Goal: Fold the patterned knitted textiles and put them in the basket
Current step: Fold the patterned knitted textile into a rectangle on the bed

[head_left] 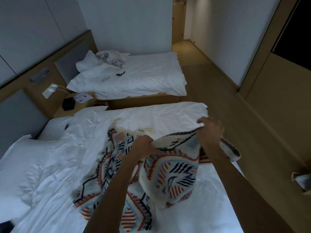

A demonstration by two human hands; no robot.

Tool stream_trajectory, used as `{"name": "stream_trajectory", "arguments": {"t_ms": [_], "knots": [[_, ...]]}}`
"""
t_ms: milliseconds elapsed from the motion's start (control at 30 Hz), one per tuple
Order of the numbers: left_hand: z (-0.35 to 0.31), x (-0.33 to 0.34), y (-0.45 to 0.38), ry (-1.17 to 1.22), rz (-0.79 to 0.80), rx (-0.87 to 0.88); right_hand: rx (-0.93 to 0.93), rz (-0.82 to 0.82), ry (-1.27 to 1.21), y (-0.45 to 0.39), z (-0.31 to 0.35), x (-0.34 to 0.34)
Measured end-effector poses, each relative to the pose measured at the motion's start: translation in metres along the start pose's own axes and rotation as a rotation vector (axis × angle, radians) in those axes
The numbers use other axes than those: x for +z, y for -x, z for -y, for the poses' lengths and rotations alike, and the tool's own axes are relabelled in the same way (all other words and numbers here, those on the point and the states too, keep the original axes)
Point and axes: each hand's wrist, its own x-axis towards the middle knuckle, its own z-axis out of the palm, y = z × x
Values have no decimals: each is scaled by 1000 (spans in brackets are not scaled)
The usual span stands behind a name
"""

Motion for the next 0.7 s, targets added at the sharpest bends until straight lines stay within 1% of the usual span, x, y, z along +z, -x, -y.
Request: {"name": "stream_trajectory", "arguments": {"t_ms": [33,100,133,167,200,233,267,333,400,467,500,567,633,700], "knots": [[-5,0,-1,1,-74,37,-91,80,2,5,-1,5],[-21,2,-3,33,-183,99,-320,357,-112,23,8,21],[-30,2,-3,59,-212,112,-359,520,-154,35,16,27],[-38,1,-3,90,-226,112,-356,647,-164,44,25,31],[-43,-1,-4,106,-221,102,-334,694,-182,49,33,31],[-46,-4,-4,101,-202,112,-305,650,-225,49,37,29],[-46,-8,-3,91,-162,129,-287,554,-265,47,37,27],[-41,-19,2,128,1,134,-262,409,-291,41,32,18],[-34,-26,9,187,196,110,-228,338,-306,35,24,11],[-27,-24,15,148,311,97,-156,284,-339,33,23,5],[-23,-21,16,107,321,94,-126,262,-348,32,24,4],[-14,-13,15,29,268,78,-118,231,-319,30,25,2],[-6,-9,12,6,144,61,-127,233,-243,30,23,4],[-5,-12,12,90,-13,81,-95,255,-207,33,22,8]]}}
